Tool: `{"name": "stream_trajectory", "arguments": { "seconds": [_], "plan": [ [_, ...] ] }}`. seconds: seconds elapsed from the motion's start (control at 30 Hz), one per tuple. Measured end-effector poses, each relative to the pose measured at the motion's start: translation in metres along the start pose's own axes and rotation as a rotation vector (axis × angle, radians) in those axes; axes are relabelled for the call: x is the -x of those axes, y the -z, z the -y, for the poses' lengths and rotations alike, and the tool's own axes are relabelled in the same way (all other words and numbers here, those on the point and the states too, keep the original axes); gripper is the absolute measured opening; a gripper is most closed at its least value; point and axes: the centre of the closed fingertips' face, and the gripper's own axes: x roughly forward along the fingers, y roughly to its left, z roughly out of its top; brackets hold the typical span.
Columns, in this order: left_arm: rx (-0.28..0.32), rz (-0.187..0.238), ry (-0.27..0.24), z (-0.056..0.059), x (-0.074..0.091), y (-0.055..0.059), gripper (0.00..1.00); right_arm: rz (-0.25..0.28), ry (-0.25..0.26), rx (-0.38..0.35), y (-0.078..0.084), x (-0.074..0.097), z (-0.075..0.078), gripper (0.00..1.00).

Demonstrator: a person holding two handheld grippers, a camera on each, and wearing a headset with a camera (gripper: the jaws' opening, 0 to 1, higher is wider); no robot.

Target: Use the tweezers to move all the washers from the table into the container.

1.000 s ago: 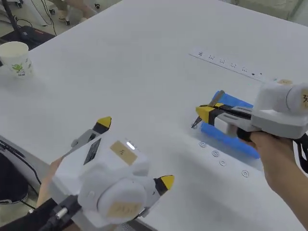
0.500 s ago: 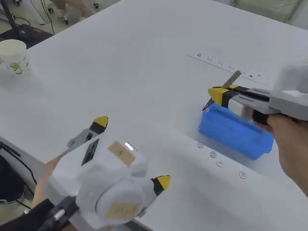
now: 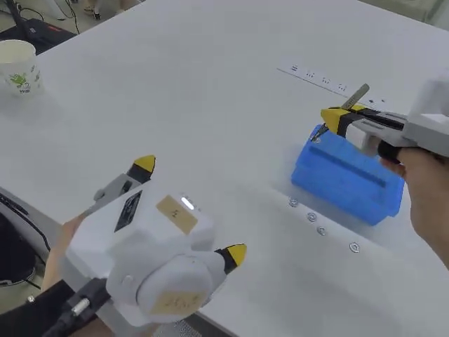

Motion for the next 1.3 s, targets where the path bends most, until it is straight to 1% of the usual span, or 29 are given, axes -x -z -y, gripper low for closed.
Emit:
{"name": "stream_trajectory", "arguments": {
  "seconds": [0.13,0.27,0.4,0.53,0.63,0.73,0.8,0.93,1.0,1.07,1.23,1.3],
  "plan": [
    [0.002,0.004,-0.003,-0.001,0.000,-0.001,0.95,-0.021,0.029,0.011,0.014,-0.005,0.009,0.01],
    [0.006,0.002,-0.005,-0.001,0.000,0.000,0.95,-0.038,0.043,-0.034,0.028,-0.010,0.017,0.02],
    [0.005,0.000,0.000,0.000,0.000,0.000,0.94,-0.045,0.065,-0.036,0.038,-0.016,0.024,0.02],
    [0.005,-0.004,0.006,0.001,0.000,0.001,0.95,-0.059,0.067,-0.030,0.046,-0.021,0.026,0.02],
    [0.010,0.004,0.006,0.001,0.000,-0.001,0.94,-0.074,0.067,-0.041,0.053,-0.024,0.025,0.02],
    [0.009,0.004,0.002,0.000,0.000,-0.001,0.94,-0.087,0.067,-0.035,0.059,-0.026,0.024,0.02],
    [0.014,0.012,-0.001,-0.001,0.001,-0.002,0.93,-0.093,0.066,-0.038,0.062,-0.027,0.024,0.02],
    [0.013,0.007,-0.001,-0.001,0.000,-0.001,0.93,-0.102,0.069,-0.046,0.066,-0.028,0.024,0.02],
    [0.013,0.007,-0.002,-0.001,0.000,-0.001,0.93,-0.098,0.068,-0.053,0.065,-0.028,0.024,0.02],
    [0.012,-0.004,0.001,-0.001,0.000,0.001,0.93,-0.098,0.069,-0.053,0.065,-0.028,0.024,0.02],
    [0.009,-0.013,-0.001,-0.001,-0.001,0.002,0.94,-0.112,0.062,-0.062,0.069,-0.030,0.023,0.02],
    [0.003,-0.017,-0.002,-0.001,-0.001,0.003,0.94,-0.109,0.067,-0.056,0.069,-0.030,0.023,0.02]
  ]
}}
